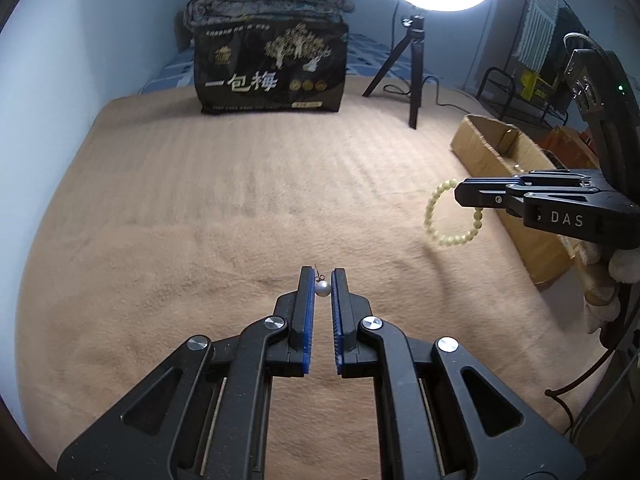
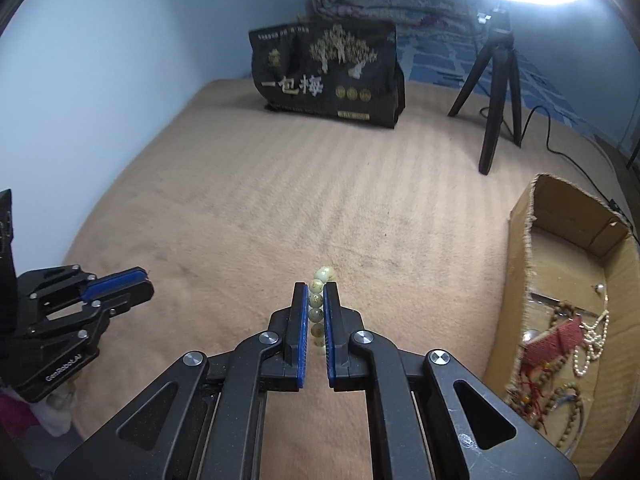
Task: Organize jewelry
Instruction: 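Carry the pearl and yellow bracelet into the box and open both grippers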
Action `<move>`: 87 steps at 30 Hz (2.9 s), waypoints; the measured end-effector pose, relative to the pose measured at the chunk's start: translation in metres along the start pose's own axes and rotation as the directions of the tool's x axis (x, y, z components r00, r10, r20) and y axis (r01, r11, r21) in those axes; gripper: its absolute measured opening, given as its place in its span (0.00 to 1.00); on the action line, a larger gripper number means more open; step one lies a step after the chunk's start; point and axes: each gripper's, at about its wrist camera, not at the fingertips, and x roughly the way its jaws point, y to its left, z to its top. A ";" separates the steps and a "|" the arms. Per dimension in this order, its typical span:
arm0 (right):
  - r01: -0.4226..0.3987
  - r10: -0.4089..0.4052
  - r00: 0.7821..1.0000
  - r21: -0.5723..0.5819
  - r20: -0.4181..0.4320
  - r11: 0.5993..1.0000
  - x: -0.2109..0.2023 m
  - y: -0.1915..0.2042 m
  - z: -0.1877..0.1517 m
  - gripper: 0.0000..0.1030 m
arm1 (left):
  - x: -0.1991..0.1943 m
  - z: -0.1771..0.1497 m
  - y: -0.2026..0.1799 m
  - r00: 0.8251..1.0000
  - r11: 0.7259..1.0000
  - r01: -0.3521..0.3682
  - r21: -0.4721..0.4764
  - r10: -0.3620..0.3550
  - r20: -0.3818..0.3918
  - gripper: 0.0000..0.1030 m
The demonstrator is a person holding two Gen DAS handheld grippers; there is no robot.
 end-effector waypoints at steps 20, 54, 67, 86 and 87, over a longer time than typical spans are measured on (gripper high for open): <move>0.014 -0.013 0.991 -0.004 0.136 1.000 -0.099 -0.021 -0.021 0.06 | -0.059 0.029 -0.101 0.992 0.987 0.078 0.143 -0.091 0.090 0.06; 0.163 -0.204 0.960 0.210 0.191 0.964 -0.131 -0.174 -0.022 0.06 | 0.009 0.070 -0.243 0.974 0.935 0.205 0.290 -0.223 0.033 0.06; 0.145 -0.182 0.970 0.219 0.160 0.965 -0.107 -0.187 -0.022 0.06 | 0.034 0.072 -0.248 0.974 0.934 0.217 0.283 -0.227 0.003 0.06; 0.161 -0.193 0.968 0.197 0.159 0.967 -0.101 -0.180 -0.019 0.38 | 0.032 0.071 -0.248 0.975 0.934 0.210 0.289 -0.223 0.015 0.32; 0.169 -0.203 0.965 0.200 0.165 0.965 -0.102 -0.180 -0.019 0.45 | 0.031 0.071 -0.248 0.975 0.934 0.206 0.291 -0.223 0.023 0.42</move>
